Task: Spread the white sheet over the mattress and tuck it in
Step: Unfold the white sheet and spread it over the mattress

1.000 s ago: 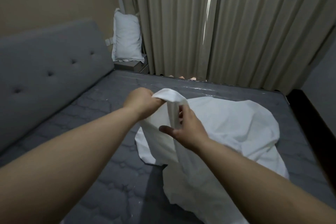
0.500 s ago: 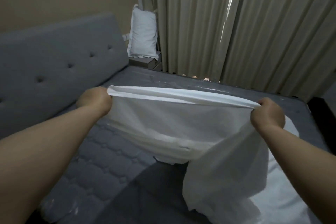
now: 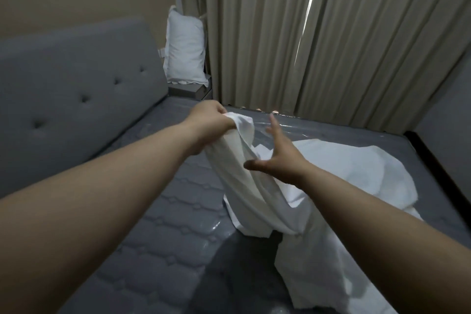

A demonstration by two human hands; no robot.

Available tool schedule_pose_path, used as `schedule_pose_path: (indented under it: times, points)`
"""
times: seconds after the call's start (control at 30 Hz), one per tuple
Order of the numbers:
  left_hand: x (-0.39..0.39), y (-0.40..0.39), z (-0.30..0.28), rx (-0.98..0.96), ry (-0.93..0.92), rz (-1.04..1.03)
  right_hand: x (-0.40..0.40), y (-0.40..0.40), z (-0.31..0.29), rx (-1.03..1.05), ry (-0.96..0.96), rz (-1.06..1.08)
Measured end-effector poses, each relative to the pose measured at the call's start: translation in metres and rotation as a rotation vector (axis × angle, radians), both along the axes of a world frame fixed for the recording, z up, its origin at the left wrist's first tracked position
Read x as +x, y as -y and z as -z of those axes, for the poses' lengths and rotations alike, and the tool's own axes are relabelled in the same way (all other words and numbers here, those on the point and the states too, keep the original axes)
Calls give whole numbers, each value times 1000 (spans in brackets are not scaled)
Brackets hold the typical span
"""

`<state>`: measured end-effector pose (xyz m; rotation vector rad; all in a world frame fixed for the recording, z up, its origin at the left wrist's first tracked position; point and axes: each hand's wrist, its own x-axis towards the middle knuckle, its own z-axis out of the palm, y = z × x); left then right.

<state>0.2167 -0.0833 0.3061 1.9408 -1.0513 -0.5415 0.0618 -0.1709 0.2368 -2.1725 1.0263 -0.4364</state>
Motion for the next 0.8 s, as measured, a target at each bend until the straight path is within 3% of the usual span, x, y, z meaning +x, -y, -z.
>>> schedule_pose_path:
  times: [0.07,0.2,0.27,0.4,0.5,0.57,0.6,0.67,0.7,0.73,0.8]
  points:
    - [-3,-1,4,103,141,134,18,-5,-2,-36,109,54]
    - [15,-5,40,359,744,159,-6,0,-13,-285,6,282]
    - [24,-1,61,367,795,64,-21,0,-21,-362,-35,324]
    - [37,11,71,159,379,-131,-51,5,-31,-412,-45,471]
    - [17,21,59,-73,-142,28,-79,17,-30,-371,-121,608]
    - [-8,26,46,-143,-327,141,-95,24,-24,-335,-170,701]
    - [-15,27,39,-136,-248,234,-102,27,-21,-318,-189,733]
    - [-14,32,30,83,334,434,-113,32,-18,-301,-200,776]
    - [-10,34,27,194,617,415,-118,33,-20,-303,-185,792]
    - [-3,35,26,241,789,339,-121,34,-22,-316,-166,798]
    - [13,36,26,292,924,129,-125,37,-29,-355,-139,795]
